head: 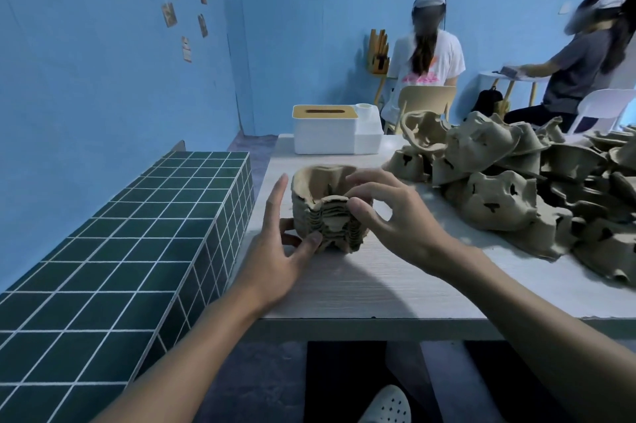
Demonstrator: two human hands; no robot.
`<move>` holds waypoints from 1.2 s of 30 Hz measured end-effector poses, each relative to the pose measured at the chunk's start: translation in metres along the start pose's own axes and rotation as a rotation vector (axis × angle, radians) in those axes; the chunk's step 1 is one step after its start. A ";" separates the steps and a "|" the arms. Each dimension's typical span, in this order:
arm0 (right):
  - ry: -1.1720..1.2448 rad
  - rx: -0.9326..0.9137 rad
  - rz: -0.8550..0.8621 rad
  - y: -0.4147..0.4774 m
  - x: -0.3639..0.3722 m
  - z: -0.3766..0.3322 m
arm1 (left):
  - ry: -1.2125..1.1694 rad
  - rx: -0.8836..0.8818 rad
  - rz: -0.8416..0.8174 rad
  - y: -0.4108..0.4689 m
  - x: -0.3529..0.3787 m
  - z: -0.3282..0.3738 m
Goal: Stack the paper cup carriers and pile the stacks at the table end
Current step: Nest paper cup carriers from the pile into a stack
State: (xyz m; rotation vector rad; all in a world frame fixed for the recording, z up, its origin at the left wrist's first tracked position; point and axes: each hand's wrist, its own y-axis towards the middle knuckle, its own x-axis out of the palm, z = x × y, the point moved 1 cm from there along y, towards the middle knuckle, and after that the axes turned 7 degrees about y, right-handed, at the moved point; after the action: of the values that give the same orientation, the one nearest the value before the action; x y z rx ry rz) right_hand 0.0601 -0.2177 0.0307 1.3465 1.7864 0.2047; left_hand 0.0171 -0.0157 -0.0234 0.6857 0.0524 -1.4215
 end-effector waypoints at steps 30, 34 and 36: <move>0.432 0.629 0.821 0.016 -0.102 0.080 | 0.016 0.001 -0.010 0.001 0.004 -0.003; 0.329 0.499 0.740 0.013 -0.095 0.074 | 0.017 -0.002 -0.010 0.001 0.004 -0.003; 0.177 0.431 0.683 0.010 -0.091 0.068 | 0.024 0.001 -0.013 0.001 0.004 -0.003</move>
State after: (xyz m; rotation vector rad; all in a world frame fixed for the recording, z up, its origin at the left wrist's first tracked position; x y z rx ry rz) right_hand 0.1191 -0.3145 0.0431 2.2894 1.4907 0.3228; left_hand 0.0200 -0.0178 -0.0268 0.7038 0.0749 -1.4256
